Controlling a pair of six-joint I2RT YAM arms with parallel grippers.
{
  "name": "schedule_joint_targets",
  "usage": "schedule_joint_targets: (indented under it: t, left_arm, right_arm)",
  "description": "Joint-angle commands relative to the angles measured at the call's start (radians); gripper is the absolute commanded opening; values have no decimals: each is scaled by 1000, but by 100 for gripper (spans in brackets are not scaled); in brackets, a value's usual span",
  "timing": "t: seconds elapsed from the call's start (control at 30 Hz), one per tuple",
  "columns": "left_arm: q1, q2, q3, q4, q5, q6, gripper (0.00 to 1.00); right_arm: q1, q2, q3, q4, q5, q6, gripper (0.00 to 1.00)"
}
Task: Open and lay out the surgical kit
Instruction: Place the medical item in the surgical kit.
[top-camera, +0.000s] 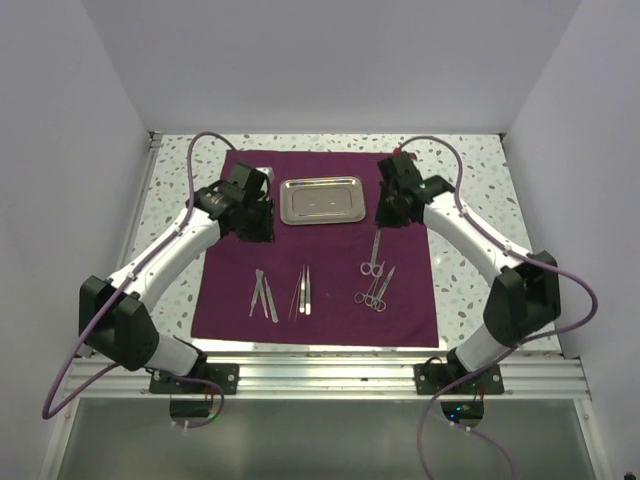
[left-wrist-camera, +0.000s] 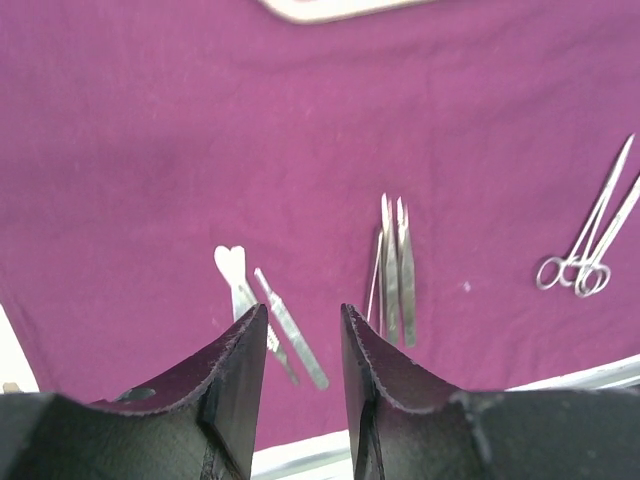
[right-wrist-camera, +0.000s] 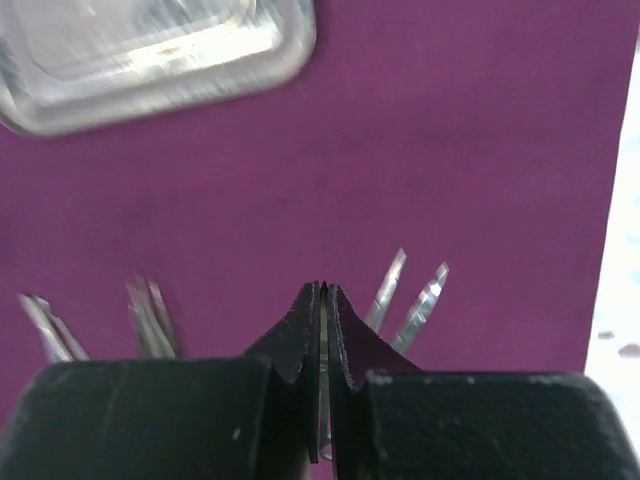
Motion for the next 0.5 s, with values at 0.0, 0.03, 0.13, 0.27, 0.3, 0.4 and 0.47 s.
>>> schedule_joint_targets:
  t: [0.0, 0.03, 0.13, 0.27, 0.3, 0.4, 0.47]
  left_arm:
    - [7, 30, 75, 54, 19, 40, 39]
    - [7, 33, 91, 54, 18, 41, 39]
    - [7, 38, 108, 49, 12, 49, 40]
    - [7, 23, 100, 41, 6, 49, 49]
    - [7, 9, 97, 38, 6, 46, 56]
    - [7, -31, 69, 43, -20, 37, 65]
    - [5, -49, 63, 41, -30, 37, 68]
  right_arm:
    - [19, -98, -204, 77, -14, 70, 0]
    - [22, -114, -238, 92, -14, 79, 0]
    - [38, -154, -352, 129, -15, 105, 0]
    - [47, -172, -452, 196, -20, 100, 0]
    - [45, -174, -472, 206, -17, 91, 0]
    - [47, -181, -467, 214, 7, 73, 95]
    - [47, -197, -448, 172, 55, 70, 98]
